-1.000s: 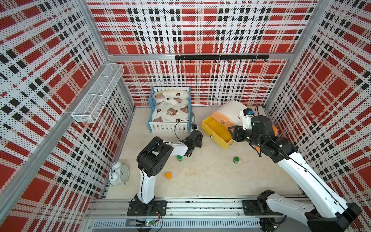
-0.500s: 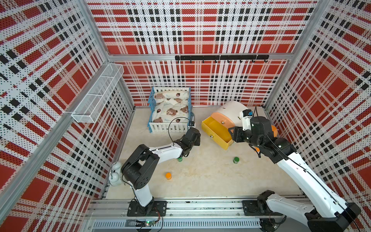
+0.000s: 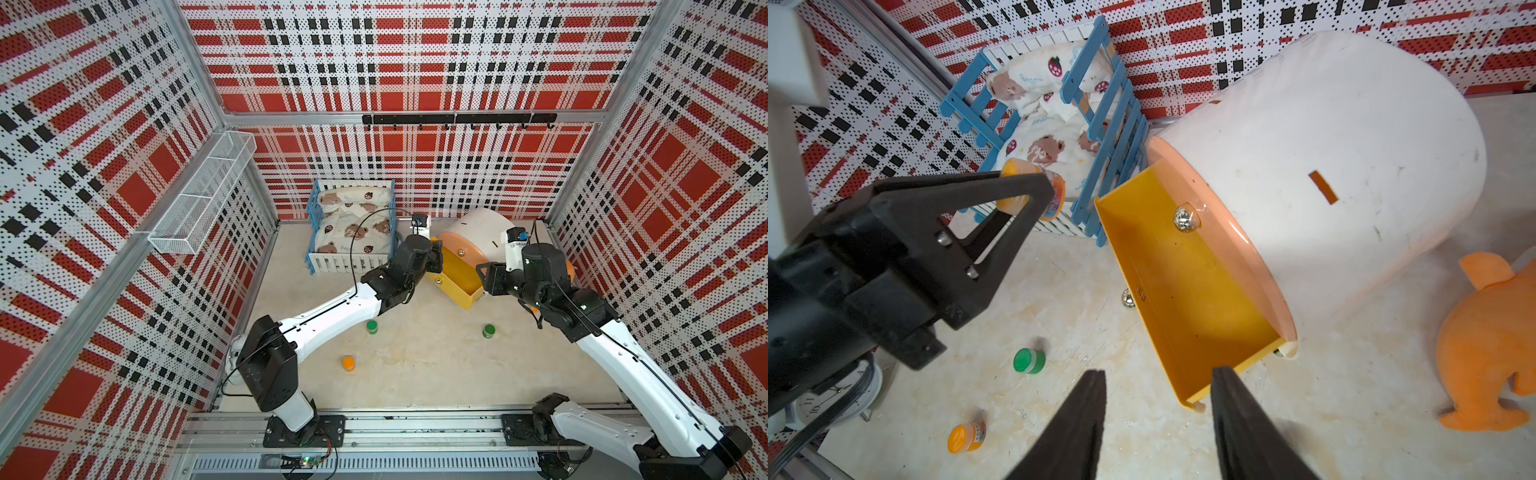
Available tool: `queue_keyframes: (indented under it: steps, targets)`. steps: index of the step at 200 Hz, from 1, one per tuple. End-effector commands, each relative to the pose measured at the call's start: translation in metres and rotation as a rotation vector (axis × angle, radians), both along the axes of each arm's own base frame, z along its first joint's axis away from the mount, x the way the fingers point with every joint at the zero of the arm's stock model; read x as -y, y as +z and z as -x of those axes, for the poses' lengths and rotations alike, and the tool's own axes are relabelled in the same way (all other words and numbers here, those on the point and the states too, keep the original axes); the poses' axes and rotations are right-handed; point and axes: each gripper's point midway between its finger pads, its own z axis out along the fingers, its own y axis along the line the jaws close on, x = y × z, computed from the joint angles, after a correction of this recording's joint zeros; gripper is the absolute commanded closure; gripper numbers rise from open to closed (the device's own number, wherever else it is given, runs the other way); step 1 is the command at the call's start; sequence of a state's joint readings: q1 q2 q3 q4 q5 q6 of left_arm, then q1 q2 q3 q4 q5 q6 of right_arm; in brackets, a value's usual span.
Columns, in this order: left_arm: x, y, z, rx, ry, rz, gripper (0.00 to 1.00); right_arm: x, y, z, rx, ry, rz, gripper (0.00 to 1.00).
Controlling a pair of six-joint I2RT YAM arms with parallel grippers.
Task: Put the paint cans in the drawer according to color
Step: Place the paint can in the drawer.
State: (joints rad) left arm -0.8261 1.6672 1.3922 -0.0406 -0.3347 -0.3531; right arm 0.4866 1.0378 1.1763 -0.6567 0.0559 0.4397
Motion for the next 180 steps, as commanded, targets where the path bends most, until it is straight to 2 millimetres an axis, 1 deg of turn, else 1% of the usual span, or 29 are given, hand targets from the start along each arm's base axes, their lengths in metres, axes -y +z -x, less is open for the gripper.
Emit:
queue_keyframes:
  steps: [1, 18, 50, 69, 112, 150, 180]
  targets:
    - [0.022, -0.027, -0.005, -0.04, -0.05, -0.076, 0.82, 0.008, 0.003, 0.002, 0.022, -0.022, 0.007, 0.52]
    - [0.035, -0.038, -0.011, -0.06, -0.07, -0.093, 0.82, 0.009, 0.004, 0.003, 0.025, -0.022, 0.005, 0.52]
    - [0.043, -0.059, -0.016, -0.086, -0.081, -0.133, 0.82, 0.012, 0.006, 0.006, 0.028, -0.028, 0.007, 0.52]
    - [0.044, -0.069, -0.021, -0.101, -0.078, -0.153, 0.83, 0.014, 0.008, 0.007, 0.035, -0.033, 0.006, 0.52]
    - [0.046, -0.082, -0.03, -0.112, -0.079, -0.18, 0.83, 0.012, 0.007, 0.006, 0.033, -0.027, 0.001, 0.52]
    - [0.048, -0.097, -0.034, -0.13, -0.08, -0.202, 0.81, 0.014, 0.008, 0.007, 0.031, -0.036, 0.006, 0.52]
    - [0.048, -0.103, -0.036, -0.134, -0.076, -0.217, 0.78, 0.016, 0.008, 0.007, 0.031, -0.041, 0.009, 0.52]
